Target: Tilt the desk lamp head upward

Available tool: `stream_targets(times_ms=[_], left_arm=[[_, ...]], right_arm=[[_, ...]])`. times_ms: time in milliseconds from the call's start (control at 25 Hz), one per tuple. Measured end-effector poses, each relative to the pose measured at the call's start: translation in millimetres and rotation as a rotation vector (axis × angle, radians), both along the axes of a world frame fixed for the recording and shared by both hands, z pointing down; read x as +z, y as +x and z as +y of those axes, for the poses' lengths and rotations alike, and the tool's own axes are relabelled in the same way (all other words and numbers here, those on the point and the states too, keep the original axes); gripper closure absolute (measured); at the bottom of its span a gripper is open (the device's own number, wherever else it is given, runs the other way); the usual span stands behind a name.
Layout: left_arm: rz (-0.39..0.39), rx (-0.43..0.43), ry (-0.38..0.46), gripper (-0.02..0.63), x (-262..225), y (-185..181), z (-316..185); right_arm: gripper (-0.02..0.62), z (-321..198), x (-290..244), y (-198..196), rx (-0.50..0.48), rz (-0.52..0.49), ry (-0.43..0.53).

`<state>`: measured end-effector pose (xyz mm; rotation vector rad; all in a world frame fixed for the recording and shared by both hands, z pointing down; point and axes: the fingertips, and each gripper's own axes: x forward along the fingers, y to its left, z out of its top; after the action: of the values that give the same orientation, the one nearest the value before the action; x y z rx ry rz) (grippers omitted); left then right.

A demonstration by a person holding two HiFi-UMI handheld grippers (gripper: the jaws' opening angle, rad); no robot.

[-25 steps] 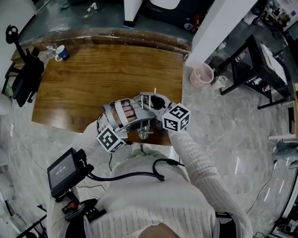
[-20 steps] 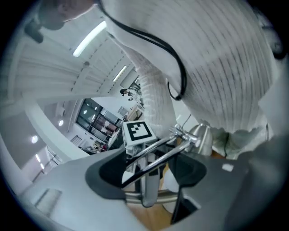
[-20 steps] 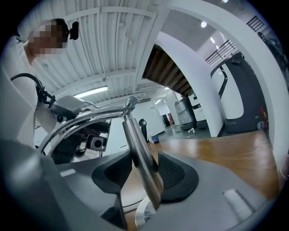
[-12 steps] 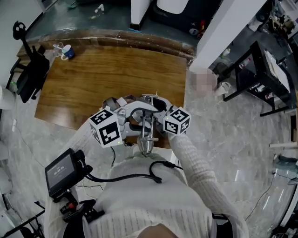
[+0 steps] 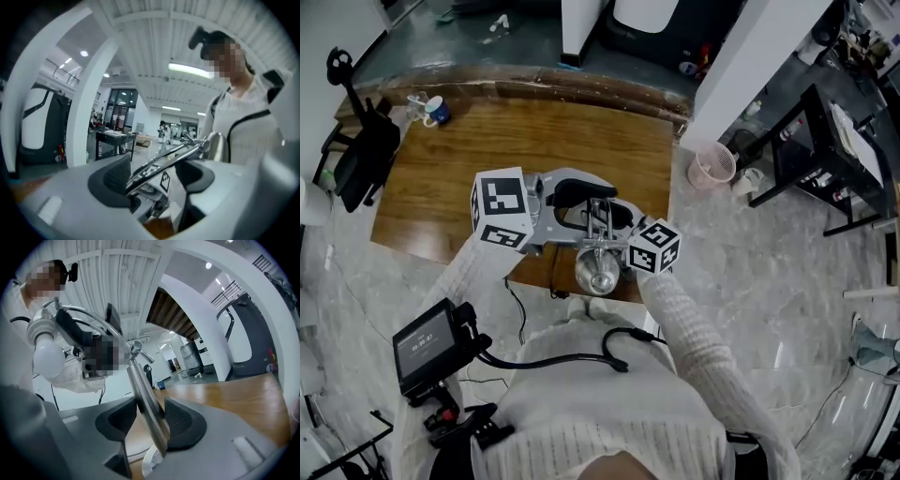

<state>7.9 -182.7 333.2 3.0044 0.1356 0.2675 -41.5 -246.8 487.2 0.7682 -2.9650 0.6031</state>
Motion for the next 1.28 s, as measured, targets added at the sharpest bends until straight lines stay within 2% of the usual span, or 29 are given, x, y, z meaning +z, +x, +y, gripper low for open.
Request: stream_targets(times_ms=[80, 160, 520, 720, 840, 1000, 1160, 1280], left_arm=[[0.052, -0.045, -0.128, 0.314, -10, -1, -15], [0.084, -0.077, -0.219, 0.314, -15, -1, -26], [0.129, -0.202, -0.469, 0.307, -19, -2, -53], [0.138, -0.247, -0.560, 0.299, -15, -6, -55], [0.161, -0.271, -0.593, 0.294, -14, -7, -59], [0.163, -0.282, -0.585, 0.295, -14, -6, -65], [0.169, -0.290, -0.544, 0.301, -16, -2, -66], [0.177, -0.318, -0.472, 0.299, -11, -10, -54]], right_arm=[[0.416, 1, -1, 0, 0.003, 0.003, -0.002], [0.416, 1, -1, 0, 0.010, 0.003, -0.005], [0.422, 3, -2, 1, -0.005, 0.016, 0.011], [0.423, 9, 1, -1, -0.008, 0.029, 0.030], [0.426, 10, 2, -2, -0.007, 0.037, 0.042], [0.428, 4, 3, 0, -0.019, 0.049, 0.042], [0.422, 3, 1, 4, -0.041, 0.040, 0.032], [0.404, 12, 3, 2, -0.051, 0.036, 0.024]])
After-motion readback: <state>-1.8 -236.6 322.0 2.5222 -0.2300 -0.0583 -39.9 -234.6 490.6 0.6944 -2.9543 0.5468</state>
